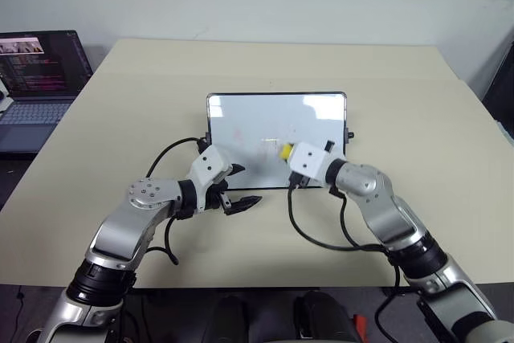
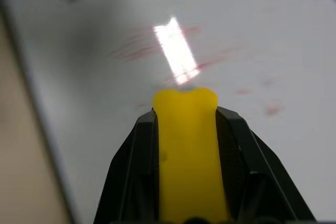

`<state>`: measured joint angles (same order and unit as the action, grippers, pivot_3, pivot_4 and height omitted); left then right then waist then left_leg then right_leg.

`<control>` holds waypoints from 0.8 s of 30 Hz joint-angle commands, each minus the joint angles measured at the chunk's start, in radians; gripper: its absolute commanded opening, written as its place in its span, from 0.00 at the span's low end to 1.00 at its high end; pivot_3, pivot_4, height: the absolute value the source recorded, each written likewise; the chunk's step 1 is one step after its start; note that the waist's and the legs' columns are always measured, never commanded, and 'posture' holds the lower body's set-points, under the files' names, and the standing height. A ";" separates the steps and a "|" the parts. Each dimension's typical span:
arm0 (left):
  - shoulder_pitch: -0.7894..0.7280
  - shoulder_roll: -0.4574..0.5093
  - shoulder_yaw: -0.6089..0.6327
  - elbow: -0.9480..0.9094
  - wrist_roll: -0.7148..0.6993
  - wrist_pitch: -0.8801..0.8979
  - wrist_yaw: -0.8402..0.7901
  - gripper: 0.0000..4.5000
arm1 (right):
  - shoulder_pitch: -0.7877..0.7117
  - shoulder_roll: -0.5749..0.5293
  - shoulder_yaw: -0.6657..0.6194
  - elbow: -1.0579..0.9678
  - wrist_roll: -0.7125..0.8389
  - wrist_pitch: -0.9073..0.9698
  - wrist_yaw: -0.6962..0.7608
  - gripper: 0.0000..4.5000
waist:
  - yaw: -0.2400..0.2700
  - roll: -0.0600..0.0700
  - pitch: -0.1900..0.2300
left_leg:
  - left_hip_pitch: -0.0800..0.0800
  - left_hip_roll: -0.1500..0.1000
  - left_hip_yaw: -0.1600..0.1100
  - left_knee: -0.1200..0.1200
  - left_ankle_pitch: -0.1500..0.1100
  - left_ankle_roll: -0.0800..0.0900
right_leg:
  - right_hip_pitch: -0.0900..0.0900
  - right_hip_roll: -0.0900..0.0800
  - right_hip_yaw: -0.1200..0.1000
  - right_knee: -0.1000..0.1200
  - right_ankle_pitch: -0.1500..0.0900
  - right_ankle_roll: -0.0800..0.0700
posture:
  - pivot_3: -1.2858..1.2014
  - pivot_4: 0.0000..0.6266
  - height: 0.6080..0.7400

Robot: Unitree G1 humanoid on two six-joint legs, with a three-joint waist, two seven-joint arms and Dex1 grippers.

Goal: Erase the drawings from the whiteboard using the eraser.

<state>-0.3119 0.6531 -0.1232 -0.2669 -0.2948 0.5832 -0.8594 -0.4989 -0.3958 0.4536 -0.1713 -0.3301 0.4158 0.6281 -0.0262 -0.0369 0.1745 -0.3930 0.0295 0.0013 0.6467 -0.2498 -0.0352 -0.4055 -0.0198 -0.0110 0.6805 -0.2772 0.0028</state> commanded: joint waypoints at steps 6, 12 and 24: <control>-0.005 -0.006 0.009 -0.048 -0.017 0.005 0.004 1.00 | -0.063 0.029 -0.085 0.060 -0.051 0.021 -0.137 0.25 | -0.004 0.000 0.000 | 0.003 0.001 0.001 0.000 0.001 0.000 | 0.001 0.001 0.001 0.001 -0.001 0.002 | 0.52 0.24 1.00; -0.010 -0.008 0.008 -0.052 -0.019 0.013 0.003 1.00 | -0.050 -0.001 -0.075 0.066 -0.044 0.042 -0.091 0.25 | -0.002 0.000 0.000 | 0.003 0.001 0.000 0.000 0.002 -0.001 | 0.001 0.001 0.001 0.001 0.001 -0.001 | 0.52 0.24 1.00; -0.005 -0.007 0.011 -0.046 -0.018 0.006 -0.001 1.00 | -0.036 -0.013 -0.056 0.066 -0.080 0.041 -0.084 0.25 | -0.006 -0.001 0.000 | 0.007 0.001 0.001 0.000 0.003 0.000 | 0.003 0.001 0.002 0.002 0.000 0.002 | 0.52 0.24 1.00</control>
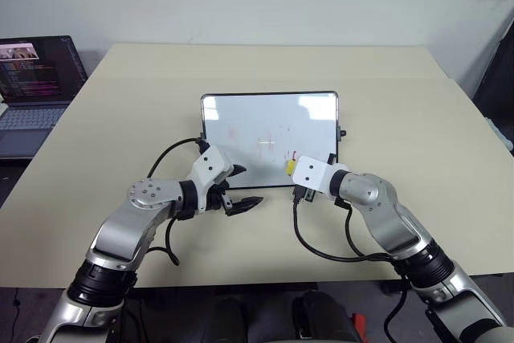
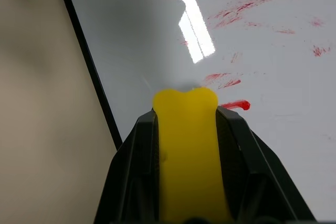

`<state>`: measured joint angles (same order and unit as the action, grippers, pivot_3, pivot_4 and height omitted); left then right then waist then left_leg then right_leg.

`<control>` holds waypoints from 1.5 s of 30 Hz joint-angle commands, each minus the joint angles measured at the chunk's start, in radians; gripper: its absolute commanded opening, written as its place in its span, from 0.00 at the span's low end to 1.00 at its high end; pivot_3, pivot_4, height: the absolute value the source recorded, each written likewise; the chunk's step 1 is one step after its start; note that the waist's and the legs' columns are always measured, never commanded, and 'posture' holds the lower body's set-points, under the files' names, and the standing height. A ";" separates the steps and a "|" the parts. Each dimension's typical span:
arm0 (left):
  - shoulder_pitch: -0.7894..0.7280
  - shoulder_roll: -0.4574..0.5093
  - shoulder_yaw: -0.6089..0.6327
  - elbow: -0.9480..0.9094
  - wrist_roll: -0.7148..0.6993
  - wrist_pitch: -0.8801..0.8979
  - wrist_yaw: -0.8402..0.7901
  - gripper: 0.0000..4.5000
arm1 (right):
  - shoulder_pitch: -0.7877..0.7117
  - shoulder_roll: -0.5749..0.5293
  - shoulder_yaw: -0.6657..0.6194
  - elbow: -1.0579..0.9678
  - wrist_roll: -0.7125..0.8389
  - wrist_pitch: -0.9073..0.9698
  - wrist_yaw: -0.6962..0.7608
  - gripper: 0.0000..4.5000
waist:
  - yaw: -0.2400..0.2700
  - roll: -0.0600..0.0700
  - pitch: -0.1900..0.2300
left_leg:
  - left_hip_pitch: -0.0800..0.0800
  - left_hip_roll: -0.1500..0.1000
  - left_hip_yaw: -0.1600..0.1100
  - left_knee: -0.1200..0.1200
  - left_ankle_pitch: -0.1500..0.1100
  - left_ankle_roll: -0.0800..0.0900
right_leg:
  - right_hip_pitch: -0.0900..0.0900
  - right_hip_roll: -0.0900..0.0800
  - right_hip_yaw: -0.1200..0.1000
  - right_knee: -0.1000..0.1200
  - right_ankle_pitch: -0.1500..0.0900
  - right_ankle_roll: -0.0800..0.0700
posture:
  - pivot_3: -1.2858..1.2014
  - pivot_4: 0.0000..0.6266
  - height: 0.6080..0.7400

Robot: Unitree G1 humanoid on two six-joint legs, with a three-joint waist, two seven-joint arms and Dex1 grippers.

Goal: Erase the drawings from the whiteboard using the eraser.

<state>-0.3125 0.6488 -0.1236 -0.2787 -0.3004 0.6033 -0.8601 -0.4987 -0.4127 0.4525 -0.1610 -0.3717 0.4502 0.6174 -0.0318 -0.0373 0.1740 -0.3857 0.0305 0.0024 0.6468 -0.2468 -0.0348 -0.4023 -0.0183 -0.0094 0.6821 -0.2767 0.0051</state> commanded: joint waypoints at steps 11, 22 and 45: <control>0.003 -0.002 0.014 -0.034 -0.012 -0.015 0.000 1.00 | -0.016 -0.015 -0.028 0.052 -0.016 0.038 -0.008 0.25 | 0.003 0.000 0.000 | 0.000 0.000 0.000 0.000 0.001 0.000 | 0.001 0.000 0.000 -0.001 0.001 0.000 | 0.52 0.24 1.00; 0.008 -0.004 0.014 -0.039 -0.013 -0.013 0.004 1.00 | -0.044 0.009 -0.085 0.075 -0.022 0.022 -0.067 0.25 | 0.001 0.000 0.000 | 0.004 0.001 0.000 -0.001 0.001 0.000 | 0.004 0.000 0.000 -0.001 0.001 0.000 | 0.52 0.24 1.00; 0.016 -0.005 0.015 -0.052 -0.016 -0.006 0.006 1.00 | -0.089 0.054 -0.085 0.103 -0.036 -0.049 -0.161 0.25 | 0.002 0.000 0.000 | 0.006 0.001 -0.001 -0.001 0.001 0.000 | 0.007 -0.001 -0.001 -0.002 0.000 0.000 | 0.52 0.24 1.00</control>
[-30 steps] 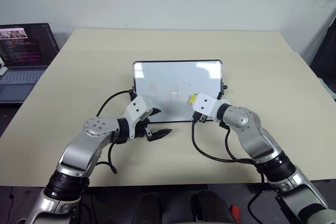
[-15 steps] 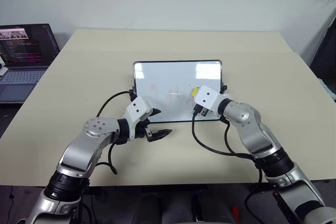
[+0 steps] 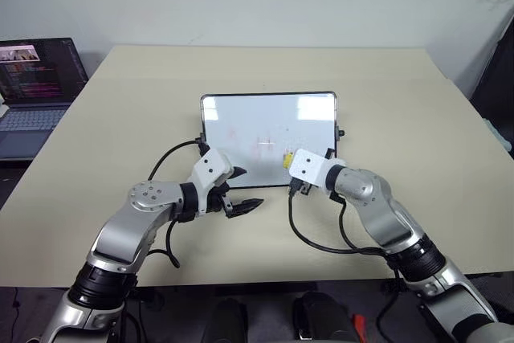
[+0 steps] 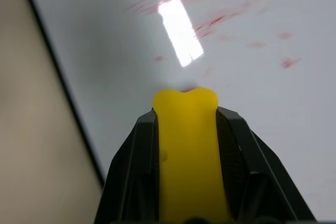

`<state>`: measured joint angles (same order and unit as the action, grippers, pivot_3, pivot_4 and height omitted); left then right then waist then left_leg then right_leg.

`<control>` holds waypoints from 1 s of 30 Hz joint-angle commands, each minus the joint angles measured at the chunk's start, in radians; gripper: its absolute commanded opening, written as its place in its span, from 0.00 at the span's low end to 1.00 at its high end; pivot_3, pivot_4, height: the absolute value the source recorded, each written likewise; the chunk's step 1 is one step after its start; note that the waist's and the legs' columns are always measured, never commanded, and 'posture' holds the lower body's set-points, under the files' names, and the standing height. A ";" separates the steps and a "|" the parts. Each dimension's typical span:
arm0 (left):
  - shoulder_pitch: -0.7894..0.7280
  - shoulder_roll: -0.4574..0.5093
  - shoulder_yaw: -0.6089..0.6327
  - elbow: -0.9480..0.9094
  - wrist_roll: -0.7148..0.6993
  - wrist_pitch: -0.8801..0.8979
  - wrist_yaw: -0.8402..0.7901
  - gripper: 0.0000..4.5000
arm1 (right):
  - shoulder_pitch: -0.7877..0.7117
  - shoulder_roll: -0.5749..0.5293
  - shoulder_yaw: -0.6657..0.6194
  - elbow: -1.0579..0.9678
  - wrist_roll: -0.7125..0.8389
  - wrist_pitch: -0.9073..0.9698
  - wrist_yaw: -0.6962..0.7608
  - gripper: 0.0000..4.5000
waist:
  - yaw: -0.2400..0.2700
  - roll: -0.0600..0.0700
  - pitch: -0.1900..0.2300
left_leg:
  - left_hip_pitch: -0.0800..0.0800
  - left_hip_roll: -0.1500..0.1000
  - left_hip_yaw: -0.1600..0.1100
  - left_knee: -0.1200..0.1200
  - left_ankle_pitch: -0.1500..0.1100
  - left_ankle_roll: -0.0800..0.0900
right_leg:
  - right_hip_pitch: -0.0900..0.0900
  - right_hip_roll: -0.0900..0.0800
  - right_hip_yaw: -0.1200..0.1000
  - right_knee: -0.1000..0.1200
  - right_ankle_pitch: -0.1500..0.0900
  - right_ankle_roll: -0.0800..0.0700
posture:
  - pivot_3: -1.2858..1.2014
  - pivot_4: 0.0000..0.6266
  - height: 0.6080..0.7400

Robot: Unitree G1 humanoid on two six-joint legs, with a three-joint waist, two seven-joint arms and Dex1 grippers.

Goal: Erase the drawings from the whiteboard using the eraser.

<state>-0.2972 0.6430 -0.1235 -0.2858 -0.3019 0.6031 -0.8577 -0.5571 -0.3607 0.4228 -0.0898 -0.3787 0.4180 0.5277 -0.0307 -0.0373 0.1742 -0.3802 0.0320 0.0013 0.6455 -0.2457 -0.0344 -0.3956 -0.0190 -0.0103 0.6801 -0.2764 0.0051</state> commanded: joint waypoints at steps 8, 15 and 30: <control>0.003 0.001 0.014 -0.050 -0.017 -0.002 0.006 1.00 | 0.012 -0.045 0.027 0.013 -0.020 0.013 0.075 0.25 | 0.002 0.000 0.000 | -0.002 0.000 0.001 -0.001 0.000 0.000 | -0.001 -0.001 0.000 -0.002 -0.001 0.001 | 0.52 0.24 1.00; 0.006 0.002 0.015 -0.054 -0.020 0.001 0.010 1.00 | 0.033 -0.056 0.035 -0.013 -0.040 0.040 0.104 0.25 | -0.001 0.000 0.000 | 0.000 0.001 0.001 -0.001 0.000 0.000 | 0.000 -0.001 0.000 -0.001 -0.001 0.001 | 0.52 0.24 1.00; 0.008 0.005 0.014 -0.057 -0.021 0.001 0.013 1.00 | -0.077 0.021 0.002 0.084 -0.023 -0.078 -0.013 0.25 | 0.000 0.000 0.000 | -0.013 0.000 0.001 -0.001 0.000 0.000 | -0.011 -0.001 0.001 -0.001 -0.001 0.000 | 0.52 0.24 1.00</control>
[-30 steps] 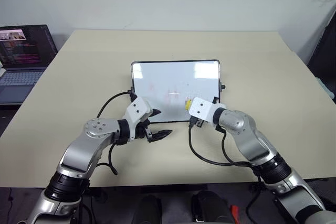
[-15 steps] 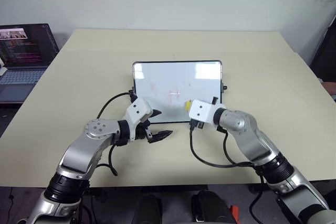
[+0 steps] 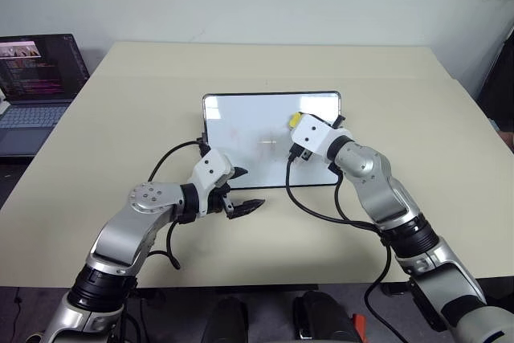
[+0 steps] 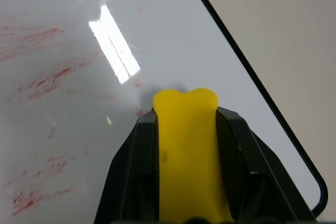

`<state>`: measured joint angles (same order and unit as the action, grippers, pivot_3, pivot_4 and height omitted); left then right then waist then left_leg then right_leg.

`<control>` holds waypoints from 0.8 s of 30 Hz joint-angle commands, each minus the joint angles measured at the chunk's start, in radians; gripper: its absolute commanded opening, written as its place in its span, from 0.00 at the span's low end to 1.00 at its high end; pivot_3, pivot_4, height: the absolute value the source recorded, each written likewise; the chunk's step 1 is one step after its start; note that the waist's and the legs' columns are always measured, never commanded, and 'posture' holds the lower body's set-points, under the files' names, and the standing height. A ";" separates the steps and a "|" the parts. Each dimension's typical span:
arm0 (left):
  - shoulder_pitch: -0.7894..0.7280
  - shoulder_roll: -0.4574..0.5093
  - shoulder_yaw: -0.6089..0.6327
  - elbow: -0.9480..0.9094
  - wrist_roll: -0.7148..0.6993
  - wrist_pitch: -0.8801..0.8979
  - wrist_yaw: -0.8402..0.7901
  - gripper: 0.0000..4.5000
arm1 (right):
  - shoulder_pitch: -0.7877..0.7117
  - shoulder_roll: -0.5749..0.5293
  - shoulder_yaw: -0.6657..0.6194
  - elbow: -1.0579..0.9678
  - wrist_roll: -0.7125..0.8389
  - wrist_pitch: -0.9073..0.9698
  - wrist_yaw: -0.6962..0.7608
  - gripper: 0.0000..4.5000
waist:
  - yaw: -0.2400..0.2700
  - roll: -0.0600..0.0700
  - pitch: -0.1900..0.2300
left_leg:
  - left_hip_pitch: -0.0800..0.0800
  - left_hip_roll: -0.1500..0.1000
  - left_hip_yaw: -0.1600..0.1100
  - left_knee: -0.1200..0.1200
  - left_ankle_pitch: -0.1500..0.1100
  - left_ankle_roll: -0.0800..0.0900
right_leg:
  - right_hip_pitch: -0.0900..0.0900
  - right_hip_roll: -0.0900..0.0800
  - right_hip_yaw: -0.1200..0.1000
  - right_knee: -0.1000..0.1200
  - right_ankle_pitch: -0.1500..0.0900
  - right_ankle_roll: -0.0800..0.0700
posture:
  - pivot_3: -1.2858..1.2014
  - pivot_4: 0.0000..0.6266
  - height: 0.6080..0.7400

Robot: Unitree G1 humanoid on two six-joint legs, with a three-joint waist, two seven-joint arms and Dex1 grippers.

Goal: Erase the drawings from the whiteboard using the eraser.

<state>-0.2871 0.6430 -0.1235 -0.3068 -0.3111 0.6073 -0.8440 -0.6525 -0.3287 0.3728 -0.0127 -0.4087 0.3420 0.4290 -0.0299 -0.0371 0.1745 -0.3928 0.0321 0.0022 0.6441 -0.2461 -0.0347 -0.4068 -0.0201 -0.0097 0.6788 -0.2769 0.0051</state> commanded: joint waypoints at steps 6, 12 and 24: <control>0.001 0.006 0.017 -0.038 -0.012 -0.002 0.003 1.00 | 0.074 -0.038 0.137 -0.012 -0.022 0.010 0.204 0.25 | -0.001 0.000 0.000 | 0.001 0.000 -0.001 0.000 0.000 0.000 | 0.001 0.000 -0.001 0.000 0.000 0.001 | 0.52 0.24 1.00; 0.000 0.008 0.017 -0.035 -0.012 -0.005 0.001 1.00 | -0.021 0.027 0.036 0.042 -0.046 -0.043 -0.012 0.25 | 0.000 0.000 0.000 | 0.003 0.000 0.000 0.001 0.002 0.002 | 0.002 0.000 0.000 0.001 0.002 0.001 | 0.52 0.24 1.00; -0.001 0.006 0.016 -0.035 -0.011 -0.006 0.003 1.00 | 0.049 -0.018 0.141 0.016 -0.036 -0.023 0.215 0.25 | 0.000 0.000 0.000 | 0.000 0.000 -0.001 0.000 0.000 0.001 | 0.000 0.000 -0.001 -0.001 0.002 -0.003 | 0.52 0.24 1.00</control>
<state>-0.2842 0.6440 -0.1232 -0.3088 -0.3119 0.6073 -0.8410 -0.6282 -0.3278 0.4909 -0.0141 -0.4452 0.2773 0.5885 -0.0296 -0.0370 0.1748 -0.3928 0.0317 0.0016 0.6442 -0.2457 -0.0333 -0.4064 -0.0201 -0.0107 0.6785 -0.2762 0.0051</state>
